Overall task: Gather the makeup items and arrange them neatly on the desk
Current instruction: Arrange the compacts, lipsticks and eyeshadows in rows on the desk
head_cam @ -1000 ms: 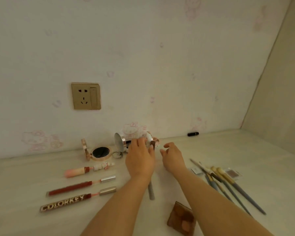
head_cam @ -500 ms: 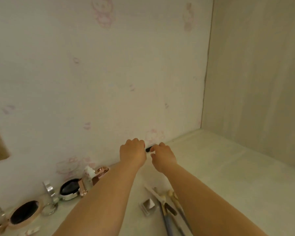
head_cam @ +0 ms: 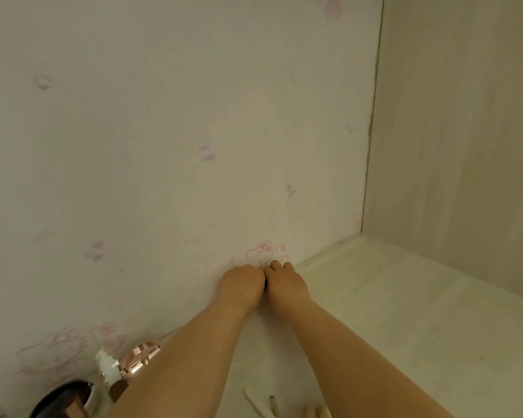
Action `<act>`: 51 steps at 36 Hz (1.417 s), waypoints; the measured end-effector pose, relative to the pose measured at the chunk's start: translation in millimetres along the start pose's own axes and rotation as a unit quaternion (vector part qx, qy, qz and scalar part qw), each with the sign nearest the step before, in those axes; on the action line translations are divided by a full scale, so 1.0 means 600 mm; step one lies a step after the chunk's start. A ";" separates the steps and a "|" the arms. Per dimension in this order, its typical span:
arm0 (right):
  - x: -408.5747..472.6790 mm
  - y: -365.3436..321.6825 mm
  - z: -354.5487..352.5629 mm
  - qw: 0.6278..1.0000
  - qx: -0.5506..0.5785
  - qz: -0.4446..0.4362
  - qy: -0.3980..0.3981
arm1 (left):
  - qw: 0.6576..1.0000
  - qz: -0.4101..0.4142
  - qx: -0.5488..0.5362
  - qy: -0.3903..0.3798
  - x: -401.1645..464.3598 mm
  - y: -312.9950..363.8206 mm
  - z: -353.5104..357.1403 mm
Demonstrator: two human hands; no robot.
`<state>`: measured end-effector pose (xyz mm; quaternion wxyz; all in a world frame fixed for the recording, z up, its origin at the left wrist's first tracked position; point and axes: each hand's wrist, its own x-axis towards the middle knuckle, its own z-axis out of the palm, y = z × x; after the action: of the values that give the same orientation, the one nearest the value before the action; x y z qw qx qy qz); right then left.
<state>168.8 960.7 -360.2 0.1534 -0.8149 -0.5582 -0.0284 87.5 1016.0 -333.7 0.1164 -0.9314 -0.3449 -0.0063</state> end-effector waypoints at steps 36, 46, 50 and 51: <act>-0.393 -0.337 -0.080 0.812 0.573 0.073 -0.086 | 0.901 -0.207 -0.342 0.168 -0.611 -0.109 -0.064; -0.547 -0.465 -0.017 0.778 0.608 0.045 -0.151 | 0.899 -0.283 -0.294 0.158 -0.800 -0.132 -0.006; -0.575 -0.491 -0.003 0.840 0.536 -0.014 -0.081 | 0.865 -0.327 -0.334 0.180 -0.834 -0.127 0.016; -0.578 -0.493 -0.001 0.854 0.515 -0.025 -0.069 | 0.857 -0.336 -0.347 0.181 -0.839 -0.125 0.020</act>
<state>-232.8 745.6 -370.5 0.5117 -0.6046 -0.5224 0.3158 -345.0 750.9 -375.6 -0.1631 -0.7216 -0.5850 -0.3324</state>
